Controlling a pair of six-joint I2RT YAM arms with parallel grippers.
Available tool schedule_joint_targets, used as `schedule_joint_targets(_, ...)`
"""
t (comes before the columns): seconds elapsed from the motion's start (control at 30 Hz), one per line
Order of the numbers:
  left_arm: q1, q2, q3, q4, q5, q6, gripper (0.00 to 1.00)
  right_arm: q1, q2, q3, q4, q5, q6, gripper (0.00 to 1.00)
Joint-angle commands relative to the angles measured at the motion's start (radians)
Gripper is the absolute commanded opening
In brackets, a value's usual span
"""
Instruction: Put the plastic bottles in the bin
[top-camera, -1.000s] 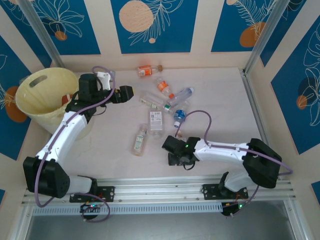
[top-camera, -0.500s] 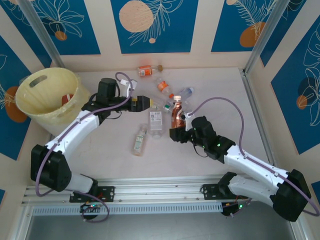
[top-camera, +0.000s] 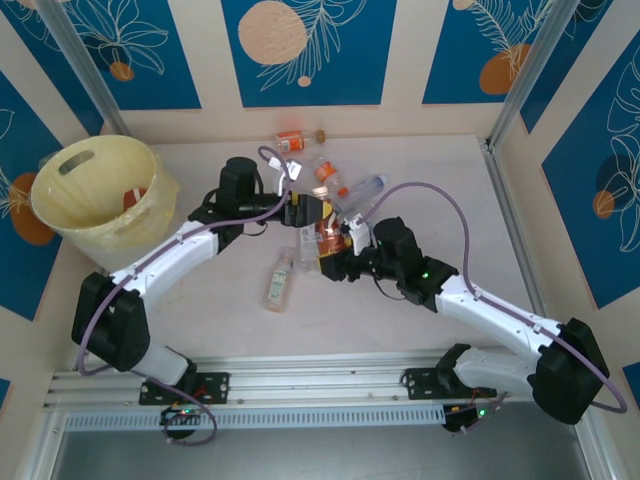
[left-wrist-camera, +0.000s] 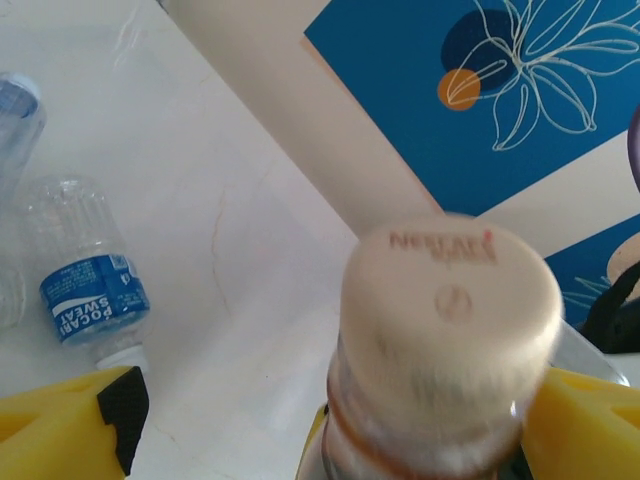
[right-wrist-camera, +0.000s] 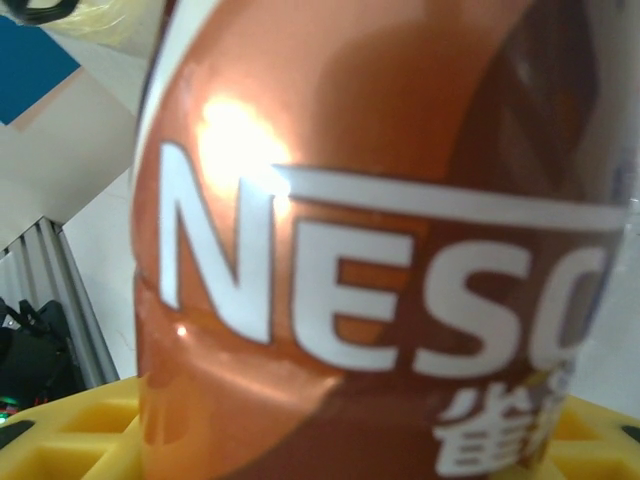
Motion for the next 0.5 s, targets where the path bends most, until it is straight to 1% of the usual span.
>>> schedule_joint_targets(0.0, -0.006, 0.004, -0.014, 0.098, 0.019, -0.023, 0.86, 0.007, 0.018, 0.045, 0.04, -0.075, -0.014, 0.44)
schedule_joint_targets(0.13, -0.013, -0.001, -0.018, 0.096, 0.024, 0.011, 0.67, 0.009, 0.052, 0.079, 0.043, -0.135, 0.012, 0.44)
schedule_joint_targets(0.23, -0.016, -0.009, -0.024, 0.096, 0.01, 0.023, 0.52, 0.012, 0.075, 0.093, 0.04, -0.15, 0.017, 0.45)
schedule_joint_targets(0.3, -0.017, -0.011, -0.023, 0.095, 0.015, 0.025, 0.45, 0.013, 0.081, 0.095, 0.047, -0.151, 0.028, 0.45)
schedule_joint_targets(0.37, -0.017, -0.012, -0.019, 0.079, 0.012, 0.028, 0.36, 0.013, 0.081, 0.086, 0.075, -0.154, 0.045, 0.45)
schedule_joint_targets(0.47, -0.018, -0.015, -0.016, 0.063, -0.003, 0.032, 0.3, 0.014, 0.083, 0.079, 0.099, -0.156, 0.057, 0.46)
